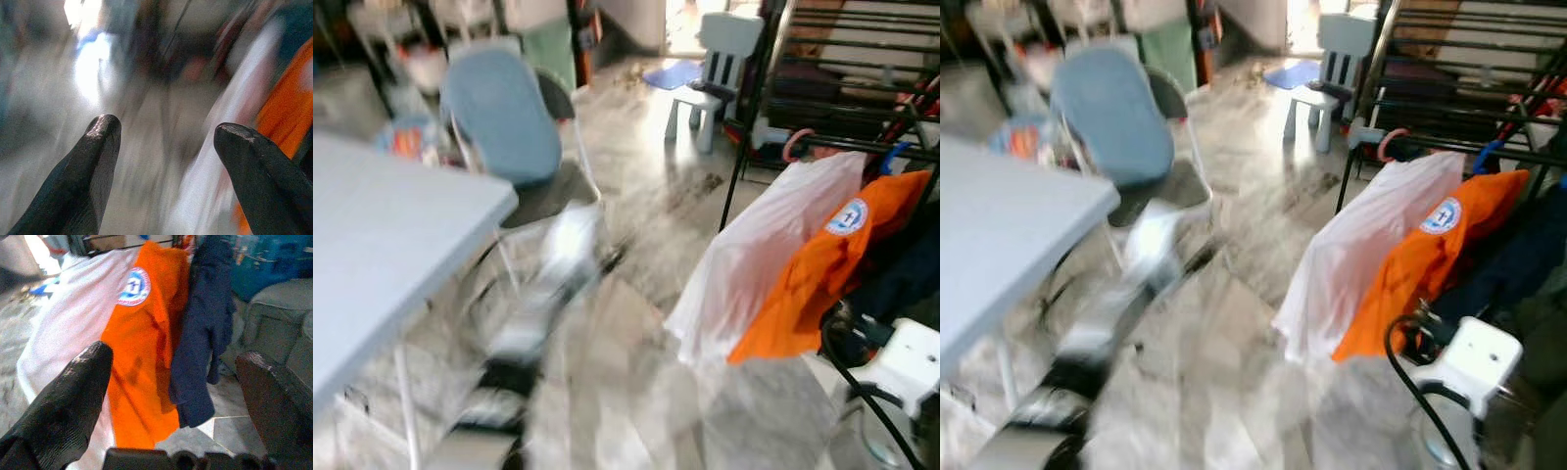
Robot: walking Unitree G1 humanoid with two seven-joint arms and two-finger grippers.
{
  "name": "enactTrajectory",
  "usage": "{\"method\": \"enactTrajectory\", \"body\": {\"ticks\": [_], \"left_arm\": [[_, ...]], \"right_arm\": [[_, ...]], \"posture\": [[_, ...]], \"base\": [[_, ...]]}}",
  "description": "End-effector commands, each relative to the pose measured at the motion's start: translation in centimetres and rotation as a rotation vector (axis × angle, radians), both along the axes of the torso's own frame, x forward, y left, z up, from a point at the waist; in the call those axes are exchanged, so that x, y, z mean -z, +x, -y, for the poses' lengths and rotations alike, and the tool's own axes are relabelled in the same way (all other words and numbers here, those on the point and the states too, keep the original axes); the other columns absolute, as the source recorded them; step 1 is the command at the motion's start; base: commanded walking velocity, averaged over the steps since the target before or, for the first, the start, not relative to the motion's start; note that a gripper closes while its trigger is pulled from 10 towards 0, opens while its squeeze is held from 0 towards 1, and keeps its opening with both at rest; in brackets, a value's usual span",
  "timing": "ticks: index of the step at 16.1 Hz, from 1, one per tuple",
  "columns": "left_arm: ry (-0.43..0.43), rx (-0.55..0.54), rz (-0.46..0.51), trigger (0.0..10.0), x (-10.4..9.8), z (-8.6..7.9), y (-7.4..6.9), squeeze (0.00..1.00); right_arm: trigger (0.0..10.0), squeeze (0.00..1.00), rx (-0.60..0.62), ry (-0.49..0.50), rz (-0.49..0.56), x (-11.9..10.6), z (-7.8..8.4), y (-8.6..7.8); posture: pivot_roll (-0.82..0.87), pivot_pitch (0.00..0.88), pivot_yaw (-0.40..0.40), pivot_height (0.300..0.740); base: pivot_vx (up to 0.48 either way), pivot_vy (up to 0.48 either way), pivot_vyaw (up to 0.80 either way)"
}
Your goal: Hang hanger
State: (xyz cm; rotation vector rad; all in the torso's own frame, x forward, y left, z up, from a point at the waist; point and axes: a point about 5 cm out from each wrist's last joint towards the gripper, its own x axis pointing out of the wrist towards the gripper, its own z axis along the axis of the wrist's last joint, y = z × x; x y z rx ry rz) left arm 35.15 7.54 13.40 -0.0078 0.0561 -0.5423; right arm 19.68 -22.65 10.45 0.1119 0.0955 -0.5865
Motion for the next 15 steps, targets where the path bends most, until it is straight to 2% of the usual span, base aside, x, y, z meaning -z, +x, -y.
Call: {"method": "enactTrajectory", "body": {"ticks": [1, 3, 4, 6, 8, 11, 12, 15], "left_arm": [[0.026, -0.061, -0.113, 10.0, 3.1, -2.3, -0.8, 0.00], [0.036, -0.062, -0.104, 10.0, 3.1, -2.4, -0.9, 0.00], [0.041, -0.061, -0.095, 10.0, 3.5, -2.2, -0.3, 0.00], [0.082, -0.078, -0.061, 10.0, 3.9, -2.8, -0.7, 0.00], [0.141, -0.137, -0.045, 10.0, 4.8, -5.2, -1.5, 0.00], [0.201, -0.179, 0.001, 10.0, 5.5, -7.6, -2.3, 0.00], [0.209, -0.186, 0.007, 10.0, 5.4, -7.9, -2.2, 0.00], [0.209, -0.182, 0.055, 10.0, 3.2, -8.5, -1.1, 0.00]], "right_arm": [[10.0, 0.00, 0.036, 0.006, -0.010, 0.4, 0.7, -0.6], [10.0, 0.00, 0.021, -0.003, -0.013, 0.5, 0.6, -0.7], [10.0, 0.00, 0.022, 0.000, -0.023, 0.6, 0.5, -0.4], [10.0, 0.00, -0.051, -0.039, -0.040, 0.9, 0.0, -0.1], [10.0, 0.00, -0.175, -0.076, -0.069, 1.1, -0.4, 0.0], [10.0, 0.00, -0.324, -0.138, -0.118, 1.6, -0.4, 0.5], [10.0, 0.00, -0.334, -0.142, -0.120, 1.6, -0.2, 0.9], [10.0, 0.00, -0.348, -0.184, -0.098, 0.9, 0.2, 2.1]], "posture": [[-0.11, 0.000, 0.064, 0.740], [-0.11, 0.000, 0.065, 0.740], [-0.10, 0.000, 0.065, 0.740], [-0.08, 0.000, 0.055, 0.740], [-0.04, 0.000, 0.016, 0.740], [0.07, 0.000, -0.083, 0.740], [0.09, 0.000, -0.098, 0.740], [0.13, 0.000, -0.087, 0.740]], "base": [[0.000, 0.000, 0.00], [0.000, 0.000, 0.00], [0.000, 0.000, 0.00], [0.000, 0.000, 0.00], [0.000, 0.000, 0.00], [0.000, 0.000, 0.00], [0.000, 0.000, 0.00], [0.000, 0.000, 0.00]]}}
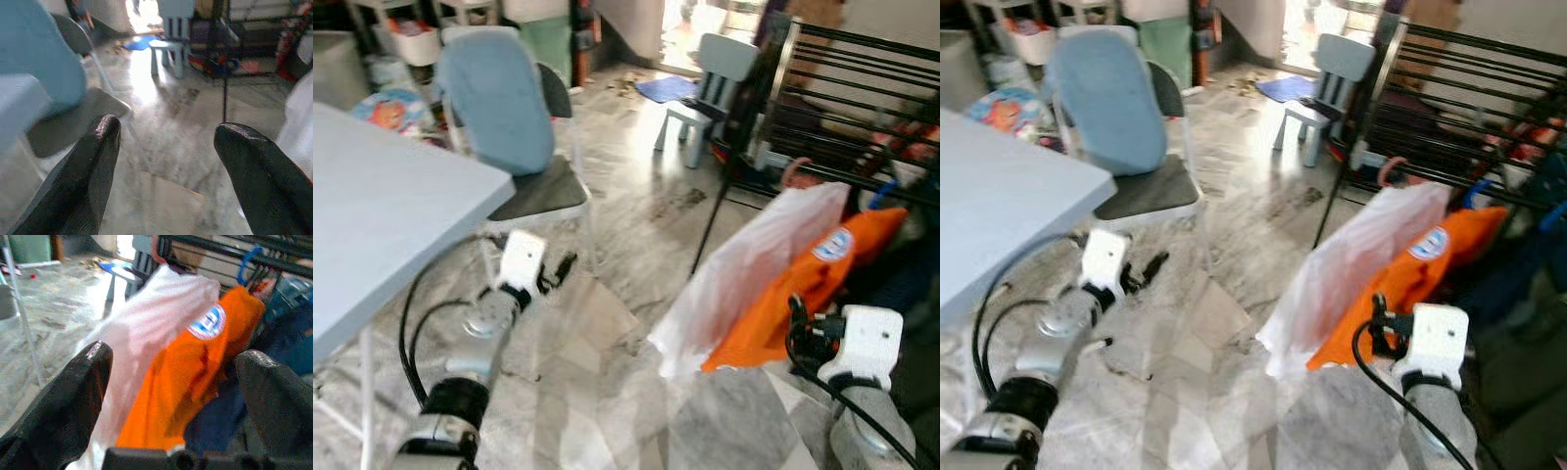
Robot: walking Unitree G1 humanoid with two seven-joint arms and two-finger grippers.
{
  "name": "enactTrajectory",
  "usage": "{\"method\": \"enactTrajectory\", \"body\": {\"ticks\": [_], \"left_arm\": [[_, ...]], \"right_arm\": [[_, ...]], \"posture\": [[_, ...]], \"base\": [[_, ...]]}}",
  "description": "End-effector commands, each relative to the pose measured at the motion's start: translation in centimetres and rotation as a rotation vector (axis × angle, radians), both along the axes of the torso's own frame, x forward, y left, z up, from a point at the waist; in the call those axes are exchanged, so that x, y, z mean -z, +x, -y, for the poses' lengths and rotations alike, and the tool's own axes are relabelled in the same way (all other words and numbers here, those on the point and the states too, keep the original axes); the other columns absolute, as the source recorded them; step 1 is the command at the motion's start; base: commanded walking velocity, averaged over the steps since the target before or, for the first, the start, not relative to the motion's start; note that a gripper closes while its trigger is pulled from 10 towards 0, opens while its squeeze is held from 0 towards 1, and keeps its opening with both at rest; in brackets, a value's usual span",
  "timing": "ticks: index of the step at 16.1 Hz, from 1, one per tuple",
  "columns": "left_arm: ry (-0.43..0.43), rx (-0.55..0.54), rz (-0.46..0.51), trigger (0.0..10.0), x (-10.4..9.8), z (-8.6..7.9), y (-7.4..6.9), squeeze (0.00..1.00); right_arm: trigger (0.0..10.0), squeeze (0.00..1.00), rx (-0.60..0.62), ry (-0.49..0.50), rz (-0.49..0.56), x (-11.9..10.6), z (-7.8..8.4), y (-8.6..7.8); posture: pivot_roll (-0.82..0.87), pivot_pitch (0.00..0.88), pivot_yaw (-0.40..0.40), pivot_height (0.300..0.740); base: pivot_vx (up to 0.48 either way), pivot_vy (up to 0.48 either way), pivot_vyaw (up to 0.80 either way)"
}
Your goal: Hang hanger
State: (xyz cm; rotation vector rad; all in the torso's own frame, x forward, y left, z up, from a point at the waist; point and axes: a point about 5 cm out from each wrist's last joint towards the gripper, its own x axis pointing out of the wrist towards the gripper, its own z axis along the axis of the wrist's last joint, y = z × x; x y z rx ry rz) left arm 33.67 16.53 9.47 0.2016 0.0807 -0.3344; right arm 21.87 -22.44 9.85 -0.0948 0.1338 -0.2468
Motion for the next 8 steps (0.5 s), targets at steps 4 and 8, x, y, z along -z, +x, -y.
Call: {"method": "enactTrajectory", "body": {"ticks": [4, 8], "left_arm": [[-0.110, 0.046, -0.087, 10.0, 0.9, 1.1, -2.8, 0.00], [-0.052, 0.040, -0.073, 10.0, 1.3, 0.5, -2.9, 0.00]], "right_arm": [[10.0, 0.00, -0.022, -0.038, -0.005, 0.5, -1.5, -0.8], [10.0, 0.00, -0.021, -0.053, -0.013, 0.7, -1.5, -1.3]], "posture": [[0.11, 0.000, -0.077, 0.740], [0.08, 0.000, -0.077, 0.740]], "base": [[0.000, 0.000, 0.00], [0.000, 0.000, 0.00]]}}
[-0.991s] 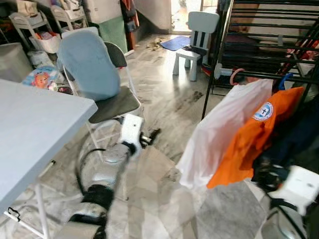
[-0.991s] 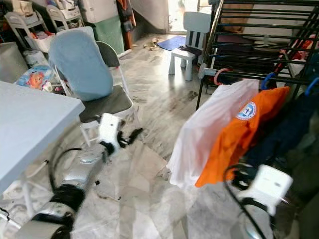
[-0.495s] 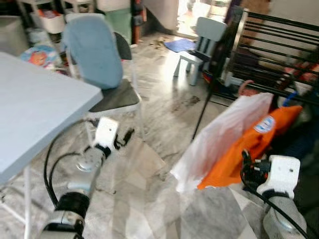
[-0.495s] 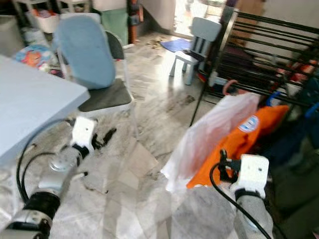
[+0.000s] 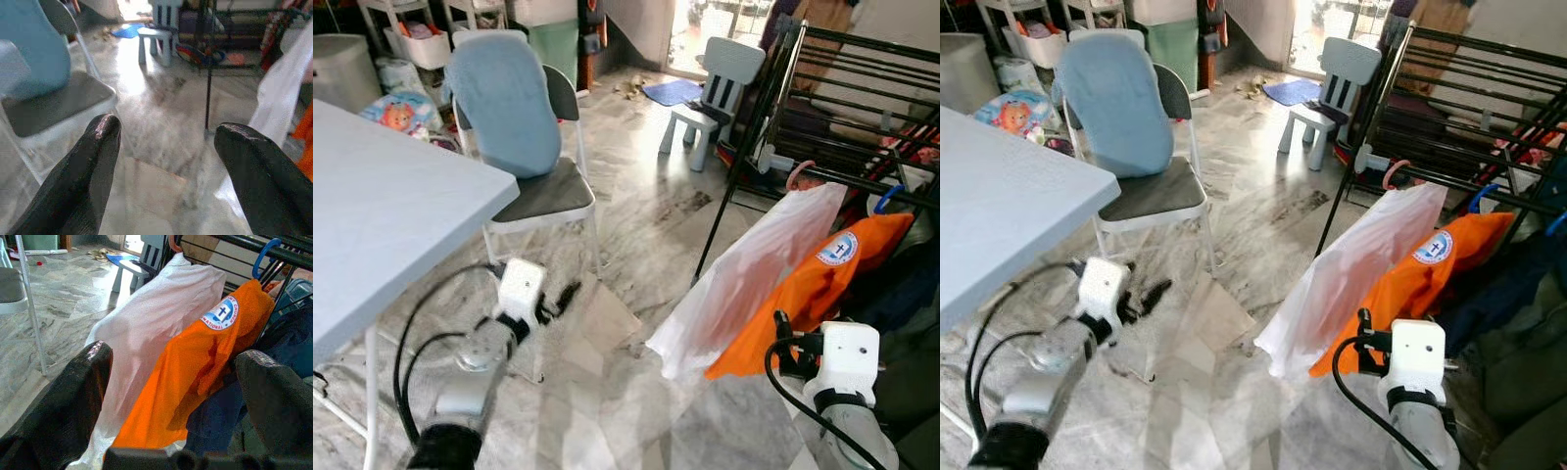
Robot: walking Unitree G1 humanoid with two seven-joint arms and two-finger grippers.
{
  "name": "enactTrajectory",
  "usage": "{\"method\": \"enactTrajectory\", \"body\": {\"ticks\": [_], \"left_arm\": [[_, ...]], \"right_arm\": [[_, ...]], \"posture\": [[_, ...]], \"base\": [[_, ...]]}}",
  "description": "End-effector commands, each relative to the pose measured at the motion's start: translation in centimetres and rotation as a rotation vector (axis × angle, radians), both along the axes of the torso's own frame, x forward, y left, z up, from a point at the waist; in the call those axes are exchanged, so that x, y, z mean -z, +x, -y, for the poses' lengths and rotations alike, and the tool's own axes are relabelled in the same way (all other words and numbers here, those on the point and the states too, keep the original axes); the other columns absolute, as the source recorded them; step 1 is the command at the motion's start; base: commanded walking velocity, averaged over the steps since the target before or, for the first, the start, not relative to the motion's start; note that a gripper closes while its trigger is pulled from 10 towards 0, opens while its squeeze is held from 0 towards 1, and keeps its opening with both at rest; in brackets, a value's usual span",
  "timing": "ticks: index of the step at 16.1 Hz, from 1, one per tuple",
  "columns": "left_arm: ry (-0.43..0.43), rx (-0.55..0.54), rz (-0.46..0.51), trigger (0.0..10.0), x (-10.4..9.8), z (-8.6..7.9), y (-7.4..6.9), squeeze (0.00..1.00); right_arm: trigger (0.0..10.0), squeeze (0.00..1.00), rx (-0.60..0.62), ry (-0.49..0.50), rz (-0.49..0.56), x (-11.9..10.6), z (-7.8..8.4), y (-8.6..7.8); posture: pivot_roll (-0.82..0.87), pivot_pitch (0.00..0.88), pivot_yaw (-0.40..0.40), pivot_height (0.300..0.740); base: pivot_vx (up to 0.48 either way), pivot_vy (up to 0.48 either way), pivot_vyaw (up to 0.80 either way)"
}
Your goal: Hang hanger
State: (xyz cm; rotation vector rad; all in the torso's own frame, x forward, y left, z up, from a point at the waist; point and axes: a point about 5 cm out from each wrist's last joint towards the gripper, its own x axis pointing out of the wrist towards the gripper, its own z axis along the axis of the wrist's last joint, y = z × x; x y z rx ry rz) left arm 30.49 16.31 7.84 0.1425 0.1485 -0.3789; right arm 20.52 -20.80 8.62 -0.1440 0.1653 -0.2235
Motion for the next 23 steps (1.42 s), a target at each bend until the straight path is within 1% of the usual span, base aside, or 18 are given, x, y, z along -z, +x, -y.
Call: {"method": "enactTrajectory", "body": {"ticks": [1, 2, 4, 6, 8, 10, 12, 13, 14, 15, 16, 17, 18, 19, 20, 22, 23], "left_arm": [[-0.028, 0.009, -0.010, 10.0, -0.8, 0.7, 0.6, 0.00], [-0.054, 0.022, -0.040, 10.0, -0.7, 1.1, 0.7, 0.00], [-0.045, 0.056, -0.033, 10.0, -0.7, 1.8, 0.8, 0.00], [-0.047, 0.061, -0.033, 10.0, -0.8, 2.0, 0.5, 0.00], [-0.064, 0.018, -0.054, 10.0, -0.4, 2.0, 0.0, 0.00], [-0.071, 0.004, -0.069, 10.0, 0.3, 3.1, -0.6, 0.00], [-0.063, 0.074, -0.072, 10.0, 0.4, 4.6, -1.1, 0.00], [-0.033, 0.153, -0.051, 10.0, 0.3, 5.4, -1.2, 0.00], [-0.006, 0.201, -0.029, 10.0, 0.1, 5.7, -1.1, 0.00], [0.044, 0.284, 0.032, 10.0, -0.5, 6.2, -0.9, 0.00], [0.124, 0.348, 0.121, 10.0, -1.2, 6.4, -0.4, 0.00], [0.203, 0.362, 0.189, 10.0, -2.0, 5.8, 0.7, 0.00], [0.205, 0.288, 0.146, 10.0, -2.3, 4.0, 1.9, 0.00], [0.228, 0.246, 0.131, 10.0, -2.3, 2.4, 2.3, 0.00], [0.274, 0.223, 0.128, 10.0, -2.2, 0.4, 2.2, 0.00], [0.318, 0.153, 0.054, 10.0, -1.1, -3.7, 1.1, 0.00], [0.338, 0.108, 0.006, 10.0, -0.3, -6.2, -0.4, 0.00]], "right_arm": [[10.0, 0.00, 0.012, -0.019, 0.048, -1.0, 0.3, 0.3], [10.0, 0.00, 0.022, -0.020, 0.062, -1.3, 0.4, 0.6], [10.0, 0.00, 0.049, -0.024, 0.088, -1.8, 0.6, 0.8], [10.0, 0.00, 0.090, -0.012, 0.115, -2.1, 0.9, 0.2], [10.0, 0.00, 0.125, -0.013, 0.116, -2.0, 1.0, -0.6], [10.0, 0.00, 0.171, 0.023, 0.104, -1.6, 1.2, -0.8], [10.0, 0.00, 0.178, 0.021, 0.111, -1.8, 1.1, -0.9], [10.0, 0.00, 0.179, 0.021, 0.113, -1.9, 1.1, -0.9], [10.0, 0.00, 0.179, 0.022, 0.113, -1.9, 1.1, -0.8], [10.0, 0.00, 0.169, 0.015, 0.112, -1.9, 1.1, -0.7], [10.0, 0.00, 0.166, 0.008, 0.114, -1.9, 1.2, -0.6], [10.0, 0.00, 0.171, 0.001, 0.123, -2.1, 1.4, -0.5], [10.0, 0.00, 0.180, -0.005, 0.133, -2.4, 1.6, -0.4], [10.0, 0.00, 0.183, -0.003, 0.134, -2.3, 1.7, -0.5], [10.0, 0.00, 0.182, -0.001, 0.128, -2.1, 1.7, -0.5], [10.0, 0.00, 0.158, 0.011, 0.119, -1.8, 1.5, -0.2], [10.0, 0.00, 0.144, 0.018, 0.117, -1.6, 1.2, 0.2]], "posture": [[0.07, 0.000, -0.067, 0.740], [0.06, 0.000, -0.054, 0.740], [0.04, 0.000, -0.033, 0.740], [0.04, 0.000, -0.026, 0.740], [0.03, 0.000, -0.024, 0.740], [0.01, 0.000, -0.024, 0.740], [0.00, 0.000, -0.024, 0.740], [0.01, 0.000, -0.027, 0.740], [0.01, 0.000, -0.026, 0.740], [0.00, 0.000, -0.024, 0.740], [0.00, 0.000, -0.021, 0.740], [0.00, 0.000, -0.015, 0.740], [0.00, 0.000, -0.013, 0.740], [0.02, 0.000, -0.016, 0.740], [0.03, 0.000, -0.018, 0.740], [0.08, 0.000, -0.031, 0.740], [0.10, 0.000, -0.039, 0.740]], "base": [[0.000, 0.000, 0.00], [0.000, 0.000, 0.00], [0.000, 0.000, 0.00], [0.000, 0.000, 0.00], [0.000, 0.000, 0.00], [0.000, 0.000, 0.00], [0.000, 0.000, 0.00], [0.000, 0.000, 0.00], [0.000, 0.000, 0.00], [0.000, 0.000, 0.00], [0.000, 0.000, 0.00], [0.000, 0.000, 0.00], [0.000, 0.000, 0.00], [0.000, 0.000, 0.00], [0.000, 0.000, 0.00], [0.000, 0.000, 0.00], [0.000, 0.000, 0.00]]}}
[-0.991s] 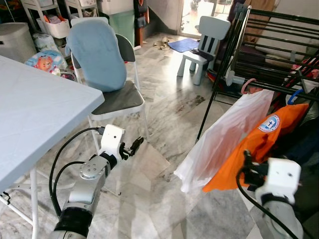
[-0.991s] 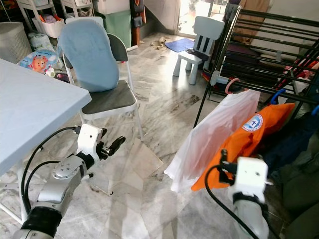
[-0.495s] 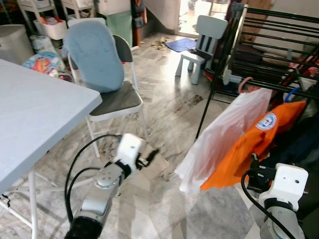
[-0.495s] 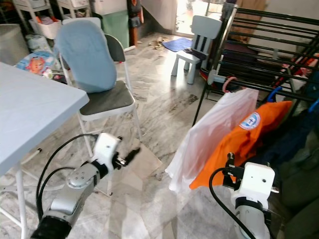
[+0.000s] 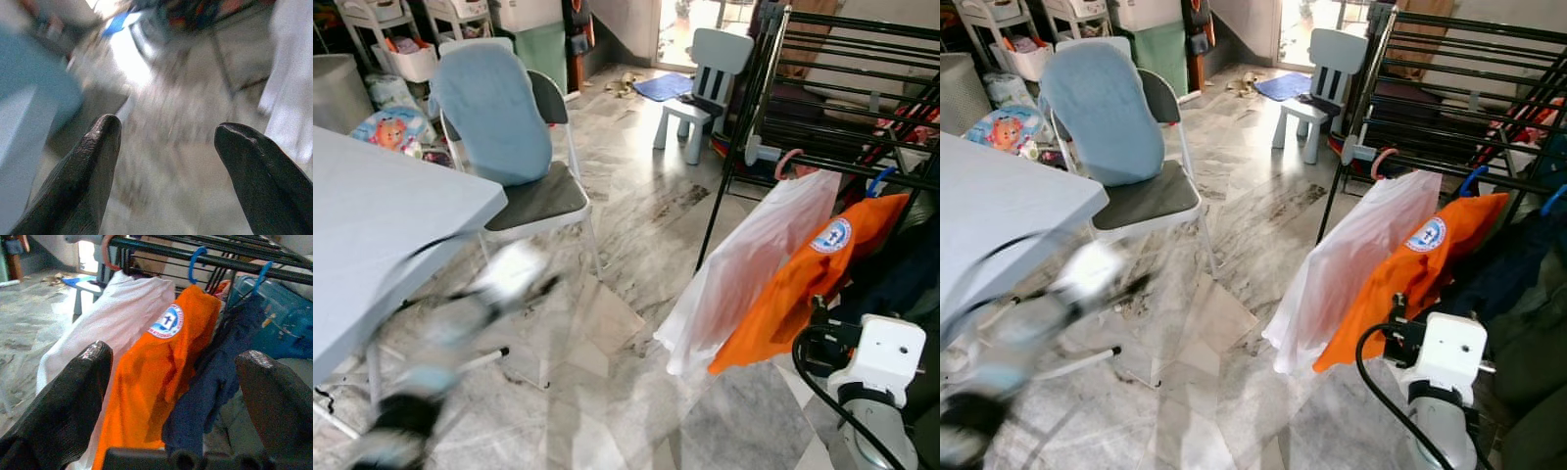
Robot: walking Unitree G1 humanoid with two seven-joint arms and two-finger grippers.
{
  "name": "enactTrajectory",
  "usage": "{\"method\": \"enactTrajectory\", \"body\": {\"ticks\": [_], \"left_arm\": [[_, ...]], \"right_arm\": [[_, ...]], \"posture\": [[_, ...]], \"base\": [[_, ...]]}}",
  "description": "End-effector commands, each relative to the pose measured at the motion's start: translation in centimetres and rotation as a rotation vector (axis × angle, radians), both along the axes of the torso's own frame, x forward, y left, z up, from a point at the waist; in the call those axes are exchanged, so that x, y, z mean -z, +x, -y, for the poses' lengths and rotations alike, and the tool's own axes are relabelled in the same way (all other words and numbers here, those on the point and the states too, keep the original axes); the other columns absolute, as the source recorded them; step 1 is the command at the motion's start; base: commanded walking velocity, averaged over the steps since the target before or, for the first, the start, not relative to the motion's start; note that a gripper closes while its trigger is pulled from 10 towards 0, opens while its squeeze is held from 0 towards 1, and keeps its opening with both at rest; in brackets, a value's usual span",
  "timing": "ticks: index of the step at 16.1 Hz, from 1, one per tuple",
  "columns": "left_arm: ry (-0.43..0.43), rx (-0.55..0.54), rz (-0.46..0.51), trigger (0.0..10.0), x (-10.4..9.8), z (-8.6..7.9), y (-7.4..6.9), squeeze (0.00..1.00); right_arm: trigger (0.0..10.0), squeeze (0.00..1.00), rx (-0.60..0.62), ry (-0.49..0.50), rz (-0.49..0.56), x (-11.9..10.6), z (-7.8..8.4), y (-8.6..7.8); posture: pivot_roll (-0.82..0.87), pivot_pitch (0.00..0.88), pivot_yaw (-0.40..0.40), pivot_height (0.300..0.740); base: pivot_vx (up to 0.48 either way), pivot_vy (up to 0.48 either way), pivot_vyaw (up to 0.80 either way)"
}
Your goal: Hang hanger
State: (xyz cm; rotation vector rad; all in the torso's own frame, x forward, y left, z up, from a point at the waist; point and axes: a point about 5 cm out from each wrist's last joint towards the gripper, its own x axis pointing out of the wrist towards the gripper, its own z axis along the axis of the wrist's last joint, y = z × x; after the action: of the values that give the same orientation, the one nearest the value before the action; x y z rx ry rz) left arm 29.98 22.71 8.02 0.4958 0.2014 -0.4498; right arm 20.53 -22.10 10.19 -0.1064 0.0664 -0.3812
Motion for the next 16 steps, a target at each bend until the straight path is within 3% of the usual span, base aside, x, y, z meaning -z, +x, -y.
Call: {"method": "enactTrajectory", "body": {"ticks": [1, 4, 8, 9, 11, 13, 14, 16], "left_arm": [[-0.007, -0.011, -0.019, 10.0, 0.2, -0.7, -0.6, 0.00], [-0.021, -0.081, -0.075, 10.0, 1.3, -2.4, -3.1, 0.00], [-0.017, -0.122, -0.232, 10.0, 3.2, -5.0, -8.6, 0.00], [-0.013, -0.131, -0.274, 10.0, 3.7, -5.1, -9.3, 0.00], [0.005, -0.142, -0.354, 10.0, 4.1, -5.3, -10.1, 0.00], [0.026, -0.044, -0.443, 10.0, 4.4, -4.9, -12.4, 0.00], [0.006, 0.008, -0.483, 10.0, 4.6, -4.1, -14.4, 0.00], [-0.025, 0.029, -0.465, 10.0, 4.8, -2.9, -15.6, 0.00]], "right_arm": [[10.0, 0.00, -0.015, 0.008, 0.007, 0.0, -0.3, 0.4], [10.0, 0.00, -0.039, 0.018, 0.011, 0.0, -0.7, 1.1], [10.0, 0.00, -0.037, 0.019, 0.008, 0.4, -0.5, 1.3], [10.0, 0.00, -0.038, 0.024, 0.010, 0.5, -0.7, 1.7], [10.0, 0.00, -0.052, 0.025, 0.041, -0.1, -1.3, 2.5], [10.0, 0.00, -0.056, 0.030, 0.047, -0.1, -1.3, 2.5], [10.0, 0.00, -0.054, 0.040, 0.032, 0.3, -1.2, 2.3], [10.0, 0.00, -0.058, 0.043, 0.027, 0.4, -1.2, 2.2]], "posture": [[0.11, 0.000, -0.042, 0.740], [0.14, 0.000, -0.050, 0.740], [0.17, 0.000, -0.040, 0.740], [0.17, 0.000, -0.032, 0.740], [0.17, 0.000, -0.017, 0.740], [0.18, 0.000, -0.013, 0.740], [0.19, 0.000, -0.016, 0.740], [0.19, 0.000, -0.028, 0.740]], "base": [[0.000, 0.000, 0.00], [0.000, 0.000, 0.00], [0.000, 0.000, 0.00], [0.000, 0.000, 0.00], [0.000, 0.000, 0.00], [0.000, 0.000, 0.00], [0.000, 0.000, 0.00], [0.000, 0.000, 0.00]]}}
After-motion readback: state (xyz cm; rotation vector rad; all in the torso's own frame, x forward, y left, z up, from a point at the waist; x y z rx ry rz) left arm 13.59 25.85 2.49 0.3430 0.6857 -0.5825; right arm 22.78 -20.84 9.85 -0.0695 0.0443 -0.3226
